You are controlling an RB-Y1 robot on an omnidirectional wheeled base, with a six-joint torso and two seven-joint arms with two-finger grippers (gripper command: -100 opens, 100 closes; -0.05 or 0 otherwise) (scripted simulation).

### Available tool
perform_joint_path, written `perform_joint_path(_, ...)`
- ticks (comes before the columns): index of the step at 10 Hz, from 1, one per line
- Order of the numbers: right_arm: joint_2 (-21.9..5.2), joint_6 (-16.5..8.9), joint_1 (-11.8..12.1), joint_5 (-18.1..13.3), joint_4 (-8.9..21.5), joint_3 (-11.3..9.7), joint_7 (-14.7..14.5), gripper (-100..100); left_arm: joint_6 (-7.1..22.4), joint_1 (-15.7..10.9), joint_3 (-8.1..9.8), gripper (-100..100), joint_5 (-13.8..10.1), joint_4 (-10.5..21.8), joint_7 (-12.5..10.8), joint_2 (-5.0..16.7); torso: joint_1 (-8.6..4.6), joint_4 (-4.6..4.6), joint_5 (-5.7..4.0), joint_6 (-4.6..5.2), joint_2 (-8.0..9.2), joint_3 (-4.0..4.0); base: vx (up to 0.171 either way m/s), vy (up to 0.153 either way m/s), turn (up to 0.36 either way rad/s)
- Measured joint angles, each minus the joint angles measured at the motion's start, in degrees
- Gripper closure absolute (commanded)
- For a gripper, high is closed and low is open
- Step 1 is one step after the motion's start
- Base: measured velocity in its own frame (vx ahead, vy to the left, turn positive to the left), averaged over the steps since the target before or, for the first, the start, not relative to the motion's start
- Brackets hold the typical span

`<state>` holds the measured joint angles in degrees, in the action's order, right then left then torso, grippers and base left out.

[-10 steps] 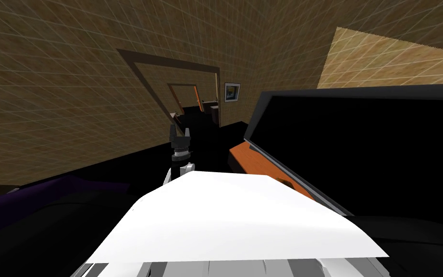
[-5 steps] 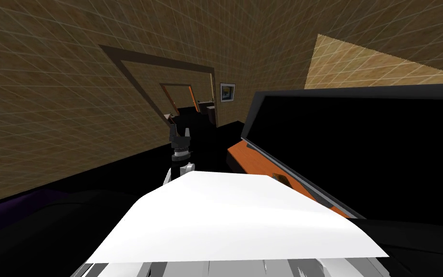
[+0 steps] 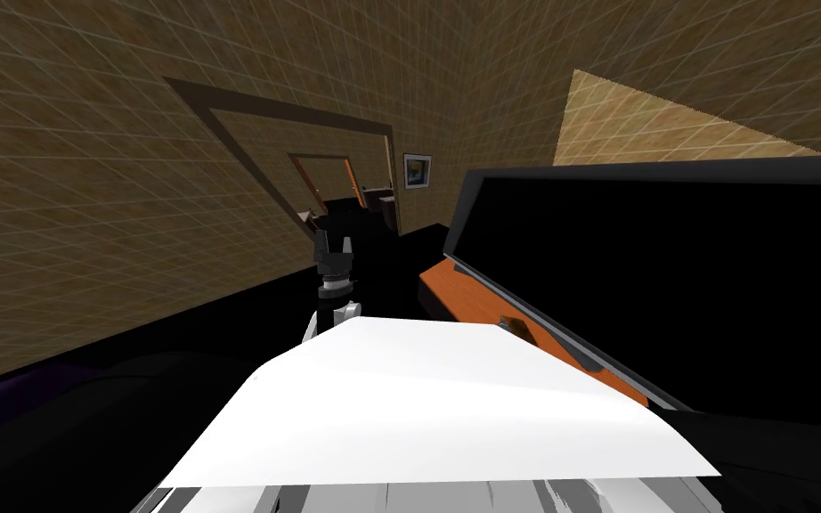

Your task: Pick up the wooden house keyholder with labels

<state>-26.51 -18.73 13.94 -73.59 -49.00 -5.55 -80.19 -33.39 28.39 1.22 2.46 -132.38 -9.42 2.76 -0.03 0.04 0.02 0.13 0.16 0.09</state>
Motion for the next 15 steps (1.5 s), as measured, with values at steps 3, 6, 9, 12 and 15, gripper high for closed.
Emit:
perform_joint_path(3, -0.1, 0.1, -1.7, 1.6, 0.6, -0.6, -2.4, -100, 0.0, 0.0, 0.00, 0, 0.0, 0.0, 0.0, 0.0, 0.04, -0.02, 0.01, 0.00, -0.06, -0.04, 0.001, 0.003, -0.023)
perform_joint_path(6, -0.1, 0.1, -1.8, 1.2, 0.9, -0.7, -1.8, 100, 0.0, 0.0, 0.00, 0, 0.0, 0.0, 0.0, 0.0, 0.02, -0.01, 0.01, 0.00, -0.02, -0.02, -0.002, -0.001, -0.008)
perform_joint_path(9, -0.1, 0.1, -1.8, 1.2, 0.9, -0.7, -1.8, 100, 0.0, 0.0, 0.00, 0, 0.0, 0.0, 0.0, 0.0, 0.01, -0.01, 0.01, 0.00, -0.03, -0.02, 0.000, 0.000, 0.000)
perform_joint_path(12, -0.1, 0.1, -1.8, 1.2, 0.9, -0.7, -1.8, -100, 0.0, 0.0, 0.00, 0, 0.0, 0.0, 0.0, 0.0, 0.01, -0.01, 0.01, 0.00, -0.03, -0.02, -0.006, 0.032, 0.045)
perform_joint_path(15, 1.1, -1.8, -5.3, 0.4, -0.5, 2.3, -2.6, -100, 0.0, 0.0, -0.02, 0, 0.0, 0.0, 0.0, 0.0, 0.81, 0.01, 0.16, -0.04, 0.03, 0.01, -0.028, 0.179, 0.085)
